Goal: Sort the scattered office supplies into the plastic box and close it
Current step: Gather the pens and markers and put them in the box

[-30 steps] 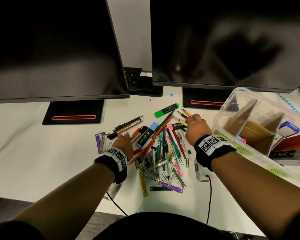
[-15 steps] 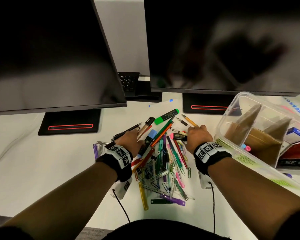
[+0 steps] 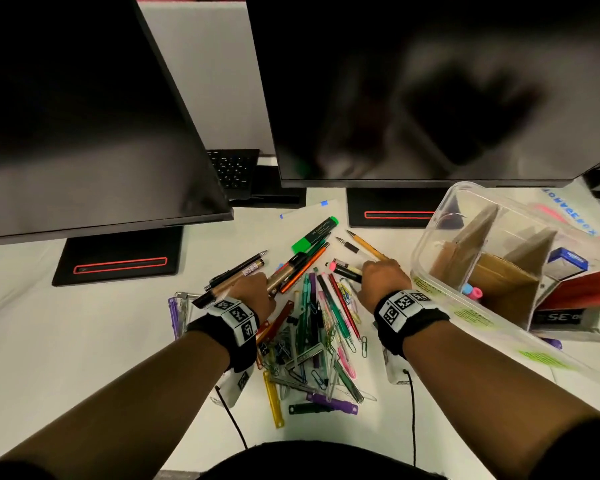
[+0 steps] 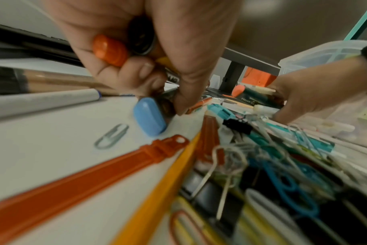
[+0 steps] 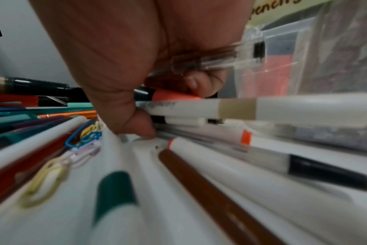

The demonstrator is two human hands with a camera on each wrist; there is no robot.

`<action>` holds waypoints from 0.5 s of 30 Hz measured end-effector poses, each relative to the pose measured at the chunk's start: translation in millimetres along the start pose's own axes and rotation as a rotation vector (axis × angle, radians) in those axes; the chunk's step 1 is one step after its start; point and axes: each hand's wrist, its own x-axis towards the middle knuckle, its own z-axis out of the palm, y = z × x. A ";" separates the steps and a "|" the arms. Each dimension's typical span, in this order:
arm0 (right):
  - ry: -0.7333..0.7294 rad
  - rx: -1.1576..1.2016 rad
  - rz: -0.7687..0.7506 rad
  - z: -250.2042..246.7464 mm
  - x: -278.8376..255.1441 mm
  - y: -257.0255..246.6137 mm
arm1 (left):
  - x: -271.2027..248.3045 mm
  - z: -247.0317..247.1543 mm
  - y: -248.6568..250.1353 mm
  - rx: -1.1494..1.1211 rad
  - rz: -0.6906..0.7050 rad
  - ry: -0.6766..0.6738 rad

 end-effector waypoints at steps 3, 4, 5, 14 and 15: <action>-0.021 0.036 -0.001 -4.9 -3.4 1.5 | -2.1 1.5 -3.6 -0.010 -0.008 -0.004; -0.034 0.065 0.012 -6.8 -5.2 1.1 | -3.6 0.1 -4.3 -0.014 -0.015 -0.004; -0.036 0.099 0.022 -9.1 -8.0 0.7 | -4.9 -1.9 -5.3 -0.021 -0.017 0.003; 0.079 0.729 0.038 -55.6 -37.1 -22.2 | -16.4 -43.2 17.6 -0.387 0.061 0.100; 0.073 0.827 0.027 -63.4 -39.1 -19.9 | -18.8 -48.2 23.4 -0.426 0.082 0.090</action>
